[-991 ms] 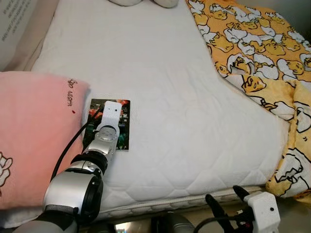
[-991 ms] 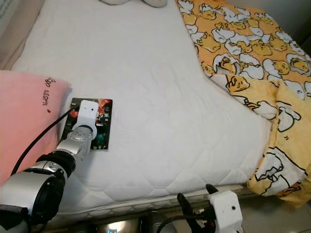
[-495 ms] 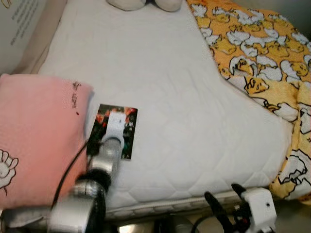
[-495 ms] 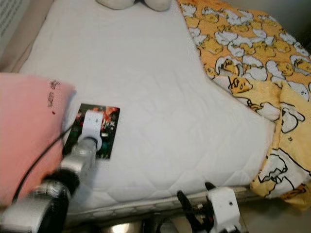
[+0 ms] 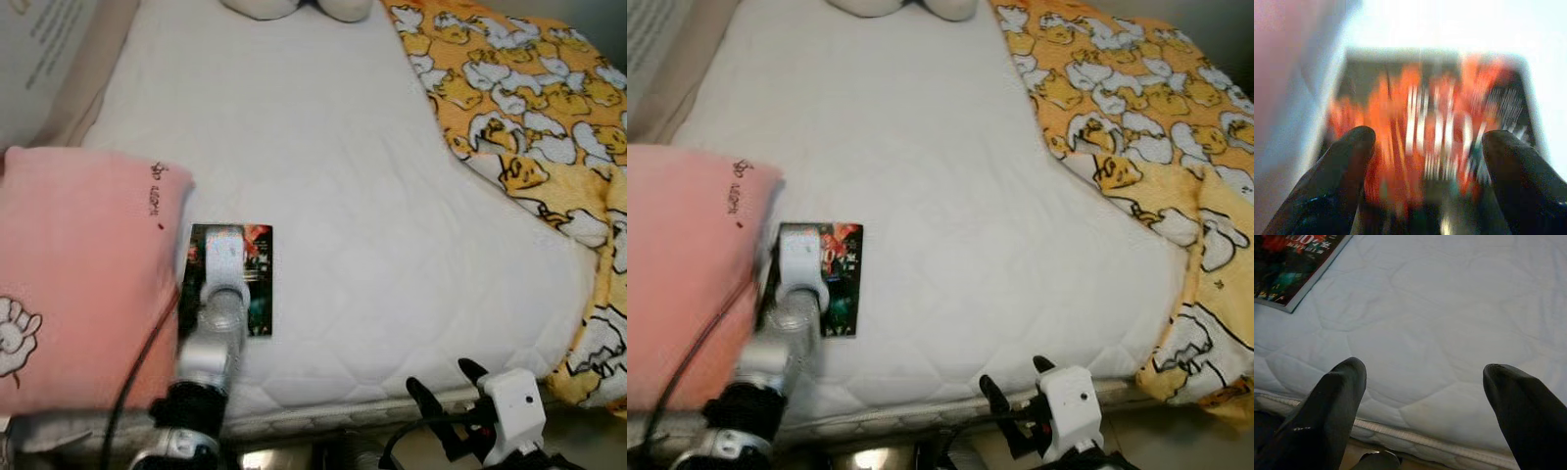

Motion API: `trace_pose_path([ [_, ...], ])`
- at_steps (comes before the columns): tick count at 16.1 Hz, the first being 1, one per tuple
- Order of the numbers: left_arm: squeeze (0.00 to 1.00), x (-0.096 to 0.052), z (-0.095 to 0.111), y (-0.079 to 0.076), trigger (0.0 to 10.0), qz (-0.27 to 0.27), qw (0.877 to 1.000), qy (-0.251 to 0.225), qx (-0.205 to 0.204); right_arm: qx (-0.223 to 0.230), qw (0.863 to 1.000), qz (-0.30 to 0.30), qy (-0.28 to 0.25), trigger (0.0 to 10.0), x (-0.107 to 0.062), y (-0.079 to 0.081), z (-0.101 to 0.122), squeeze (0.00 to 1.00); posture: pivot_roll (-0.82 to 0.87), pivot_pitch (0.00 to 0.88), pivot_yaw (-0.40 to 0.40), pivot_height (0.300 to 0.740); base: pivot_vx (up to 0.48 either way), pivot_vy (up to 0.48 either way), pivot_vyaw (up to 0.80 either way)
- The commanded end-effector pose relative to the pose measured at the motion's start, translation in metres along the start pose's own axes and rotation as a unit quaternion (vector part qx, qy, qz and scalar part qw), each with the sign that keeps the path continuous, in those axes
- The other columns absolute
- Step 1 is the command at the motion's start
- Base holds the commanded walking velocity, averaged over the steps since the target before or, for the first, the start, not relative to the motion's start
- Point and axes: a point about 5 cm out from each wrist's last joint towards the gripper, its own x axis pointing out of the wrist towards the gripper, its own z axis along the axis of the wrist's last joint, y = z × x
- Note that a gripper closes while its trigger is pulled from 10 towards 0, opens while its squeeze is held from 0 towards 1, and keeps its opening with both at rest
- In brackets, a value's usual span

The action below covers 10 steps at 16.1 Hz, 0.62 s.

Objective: Clean up the room

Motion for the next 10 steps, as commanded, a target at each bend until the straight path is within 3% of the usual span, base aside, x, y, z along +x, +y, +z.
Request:
trace_pose_path([
  [1,0.0,-0.005,0.023,-0.008,10.0,-0.038,0.999,-0.034,0.003,-0.007,1.0,-0.001,0.006,10.0,-0.003,-0.003,-0.002,0.0,-0.16,0.11,-0.122,0.74,0.0,0.0,0.0],
  [3,0.0,-0.009,0.039,0.002,10.0,-0.05,0.996,-0.071,0.024,-0.005,1.0,-0.003,0.009,10.0,-0.004,-0.003,-0.005,0.0,-0.15,0.115,-0.119,0.74,0.0,0.0,0.0],
  [5,0.0,-0.002,0.028,0.01,10.0,-0.045,0.997,-0.05,0.046,-0.003,1.0,-0.002,0.01,10.0,-0.003,-0.002,-0.006,0.0,-0.16,0.116,-0.118,0.74,0.0,0.0,0.0],
  [8,0.0,0.013,-0.019,0.024,10.0,-0.041,0.994,0.015,0.097,-0.003,1.0,0.005,0.011,10.0,-0.001,0.002,-0.008,0.0,-0.15,0.12,-0.123,0.74,0.0,0.0,0.0],
  [10,0.0,0.019,-0.036,0.036,10.0,-0.016,0.989,0.027,0.145,-0.004,1.0,0.006,0.011,10.0,0.0,0.001,-0.008,0.0,-0.16,0.121,-0.124,0.74,0.0,0.0,0.0],
])
